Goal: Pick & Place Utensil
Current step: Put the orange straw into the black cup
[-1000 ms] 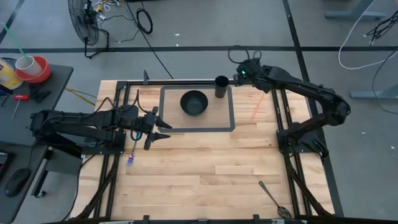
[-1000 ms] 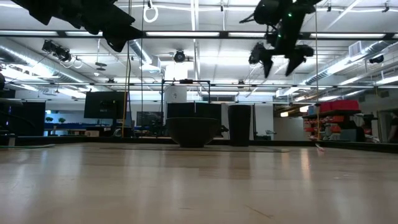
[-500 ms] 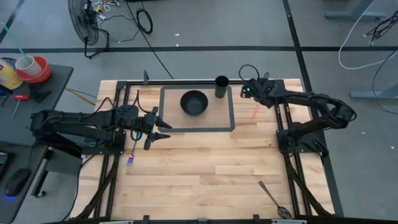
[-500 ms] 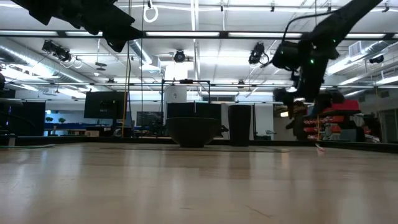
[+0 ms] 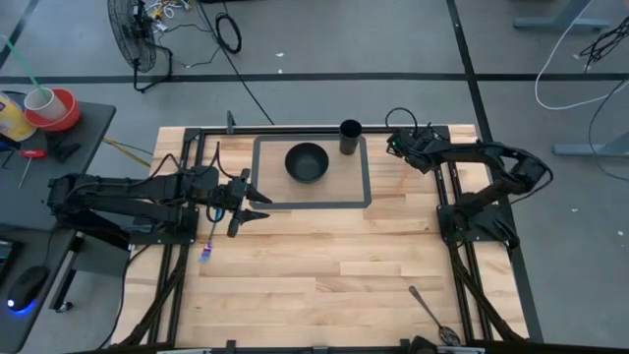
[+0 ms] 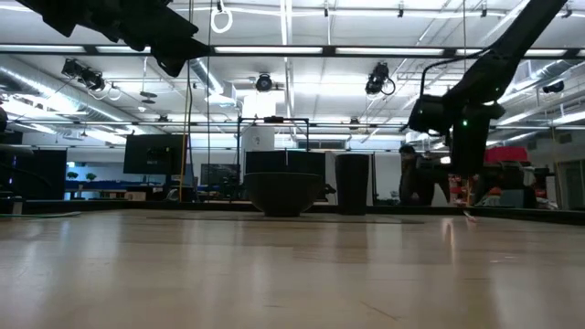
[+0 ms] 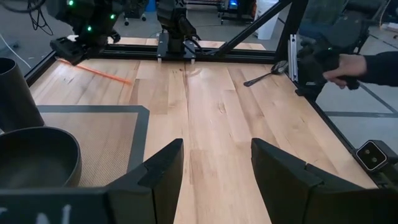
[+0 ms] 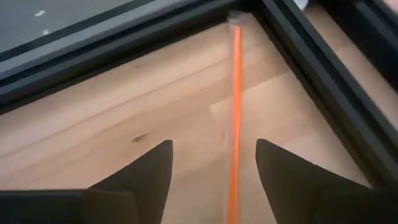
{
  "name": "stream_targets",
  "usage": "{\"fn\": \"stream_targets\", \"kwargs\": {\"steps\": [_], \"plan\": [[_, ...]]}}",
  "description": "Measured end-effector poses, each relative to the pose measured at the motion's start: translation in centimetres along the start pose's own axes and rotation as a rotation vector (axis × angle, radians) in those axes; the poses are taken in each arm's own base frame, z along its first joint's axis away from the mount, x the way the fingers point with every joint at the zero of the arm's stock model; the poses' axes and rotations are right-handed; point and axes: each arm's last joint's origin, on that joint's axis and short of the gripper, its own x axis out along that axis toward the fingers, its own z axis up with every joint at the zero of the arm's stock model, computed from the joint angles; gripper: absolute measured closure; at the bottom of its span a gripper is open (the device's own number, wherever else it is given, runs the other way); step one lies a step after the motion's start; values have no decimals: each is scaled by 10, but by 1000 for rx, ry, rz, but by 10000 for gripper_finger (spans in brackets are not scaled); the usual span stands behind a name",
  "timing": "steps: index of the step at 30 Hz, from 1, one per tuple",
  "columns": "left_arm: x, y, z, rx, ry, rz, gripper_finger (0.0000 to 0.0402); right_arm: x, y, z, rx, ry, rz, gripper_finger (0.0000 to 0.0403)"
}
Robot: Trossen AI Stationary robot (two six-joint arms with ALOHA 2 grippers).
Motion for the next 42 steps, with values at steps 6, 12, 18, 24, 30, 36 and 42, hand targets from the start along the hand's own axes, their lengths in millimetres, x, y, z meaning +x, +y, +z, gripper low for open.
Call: {"fn": "stream_targets", "kwargs": {"steps": [6, 12, 18, 24, 30, 36, 42], "plan": [[0, 0, 0, -12, 0, -6, 207, 10, 0, -9, 55, 19, -70, 213], [0, 0, 0, -15, 3, -11, 207, 18, -1, -17, 44, 85, -83, 261], [0, 0, -1, -17, 15, -10, 207, 13, 0, -21, 11, 104, -74, 312], [0, 0, -2, -17, 16, -11, 207, 7, 1, -29, -56, 152, -64, 373], [0, 0, -2, -18, 21, -10, 207, -8, 3, -39, -219, 256, -48, 395], [0, 0, -3, -11, 30, -4, 207, -44, 0, -50, -379, 563, 17, 383], [0, 0, -3, 15, 28, -1, 207, -65, 0, -65, -448, 711, 115, 380]]}}
